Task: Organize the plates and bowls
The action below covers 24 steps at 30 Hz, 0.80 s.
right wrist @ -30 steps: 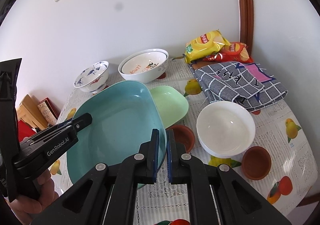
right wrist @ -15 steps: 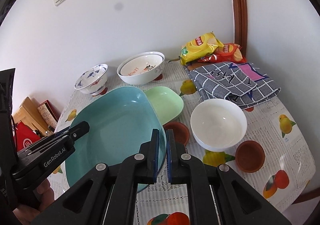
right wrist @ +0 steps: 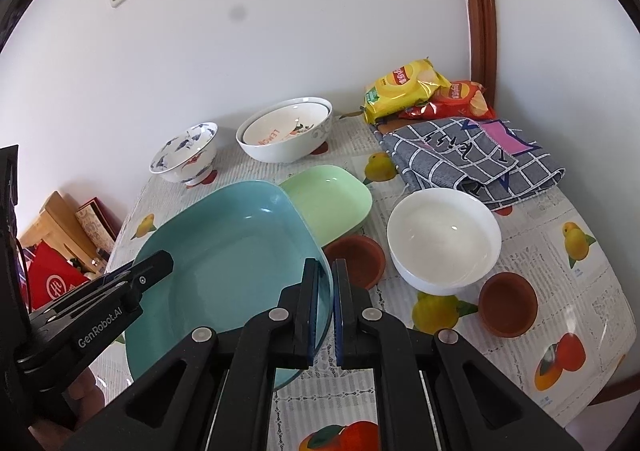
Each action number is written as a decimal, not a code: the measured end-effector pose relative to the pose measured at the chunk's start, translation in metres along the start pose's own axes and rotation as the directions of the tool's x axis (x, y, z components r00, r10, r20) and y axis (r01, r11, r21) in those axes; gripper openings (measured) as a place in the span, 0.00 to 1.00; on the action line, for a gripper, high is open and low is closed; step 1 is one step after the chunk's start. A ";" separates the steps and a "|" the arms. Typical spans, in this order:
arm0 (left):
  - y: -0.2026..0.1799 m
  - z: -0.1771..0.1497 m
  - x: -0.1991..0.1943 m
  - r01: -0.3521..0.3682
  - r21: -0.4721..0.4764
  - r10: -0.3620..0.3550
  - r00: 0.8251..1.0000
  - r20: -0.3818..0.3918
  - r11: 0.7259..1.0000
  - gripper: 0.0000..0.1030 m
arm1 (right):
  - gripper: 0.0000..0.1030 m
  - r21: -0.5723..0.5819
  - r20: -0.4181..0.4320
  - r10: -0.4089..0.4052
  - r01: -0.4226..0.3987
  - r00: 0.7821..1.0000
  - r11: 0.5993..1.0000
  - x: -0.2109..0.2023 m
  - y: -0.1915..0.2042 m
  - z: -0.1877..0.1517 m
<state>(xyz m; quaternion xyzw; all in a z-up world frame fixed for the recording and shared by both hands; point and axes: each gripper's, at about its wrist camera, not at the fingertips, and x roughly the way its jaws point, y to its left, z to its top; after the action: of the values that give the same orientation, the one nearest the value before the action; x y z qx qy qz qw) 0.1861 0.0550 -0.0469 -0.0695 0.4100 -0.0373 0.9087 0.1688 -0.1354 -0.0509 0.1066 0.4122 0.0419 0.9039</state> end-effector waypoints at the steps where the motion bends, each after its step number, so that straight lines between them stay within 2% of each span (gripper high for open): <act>1: 0.001 -0.001 0.000 0.000 -0.004 0.000 1.000 -0.002 1.000 0.15 | 0.07 -0.003 -0.002 0.001 -0.001 1.000 1.000 0.001 0.001 0.000; 24: 0.038 -0.021 0.019 -0.057 -0.070 0.052 0.996 -0.072 0.996 0.15 | 0.07 -0.047 -0.091 0.043 -0.047 0.995 0.998 0.034 0.023 -0.018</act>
<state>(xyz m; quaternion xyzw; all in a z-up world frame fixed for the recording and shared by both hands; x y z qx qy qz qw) 0.1834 0.0885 -0.0803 -0.0897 0.4446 0.0000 0.8912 0.1781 -0.1042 -0.0821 0.0918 0.4486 0.0771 0.8857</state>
